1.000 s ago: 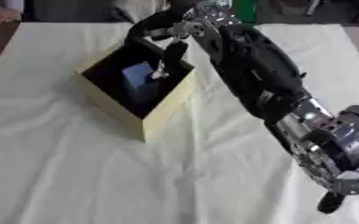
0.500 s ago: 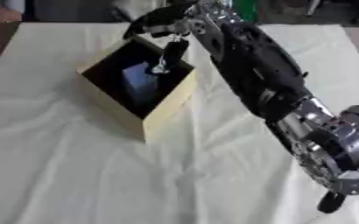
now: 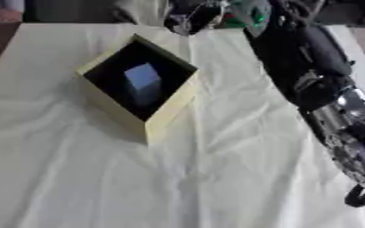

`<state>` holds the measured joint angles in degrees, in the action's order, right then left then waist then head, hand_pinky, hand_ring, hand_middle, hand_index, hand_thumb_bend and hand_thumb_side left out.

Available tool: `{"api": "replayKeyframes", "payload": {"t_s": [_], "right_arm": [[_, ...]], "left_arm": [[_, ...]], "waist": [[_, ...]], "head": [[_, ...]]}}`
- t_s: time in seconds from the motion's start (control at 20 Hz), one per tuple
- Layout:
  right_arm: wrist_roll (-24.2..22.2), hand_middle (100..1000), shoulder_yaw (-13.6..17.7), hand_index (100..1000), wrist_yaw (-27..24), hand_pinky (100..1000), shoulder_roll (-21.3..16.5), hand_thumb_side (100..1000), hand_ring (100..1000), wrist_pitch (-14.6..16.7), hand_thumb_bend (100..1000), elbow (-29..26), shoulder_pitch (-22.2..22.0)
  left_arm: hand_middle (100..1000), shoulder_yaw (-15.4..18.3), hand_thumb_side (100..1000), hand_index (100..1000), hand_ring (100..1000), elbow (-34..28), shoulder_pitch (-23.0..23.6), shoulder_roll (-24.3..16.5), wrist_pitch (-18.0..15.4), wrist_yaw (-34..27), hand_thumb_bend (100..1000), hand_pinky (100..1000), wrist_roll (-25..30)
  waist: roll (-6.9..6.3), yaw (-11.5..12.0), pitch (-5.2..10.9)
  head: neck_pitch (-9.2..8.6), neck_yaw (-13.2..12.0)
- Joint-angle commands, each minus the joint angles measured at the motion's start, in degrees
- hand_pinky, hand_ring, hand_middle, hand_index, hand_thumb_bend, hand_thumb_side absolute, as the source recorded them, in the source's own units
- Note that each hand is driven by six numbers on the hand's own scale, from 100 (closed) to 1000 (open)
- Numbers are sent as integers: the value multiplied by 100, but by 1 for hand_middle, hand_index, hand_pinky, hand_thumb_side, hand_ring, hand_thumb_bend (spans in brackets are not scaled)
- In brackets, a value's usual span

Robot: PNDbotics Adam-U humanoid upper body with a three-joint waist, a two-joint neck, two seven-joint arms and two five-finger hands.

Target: Pick up objects on the table and place them in the box.

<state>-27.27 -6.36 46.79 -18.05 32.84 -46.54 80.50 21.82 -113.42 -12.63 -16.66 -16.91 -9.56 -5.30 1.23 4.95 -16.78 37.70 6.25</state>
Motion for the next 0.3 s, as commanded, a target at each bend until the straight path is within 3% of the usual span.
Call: {"api": "replayKeyframes", "payload": {"t_s": [0.05,0.3], "right_arm": [[126,813,-70,906,-595,836,-472,178,825,-269,100,-662,2],[488,783,-109,883,-1298,798,-1027,175,787,-704,100,-1510,-411]], "left_arm": [[619,57,100,747,592,-117,-14,-106,-10,32,220,678,-41],[619,82,100,747,592,-117,17,-104,-24,56,219,677,-87]], "waist": [[-30,-23,214],[-86,-87,218]], "head": [[0,-56],[13,-115]]}}
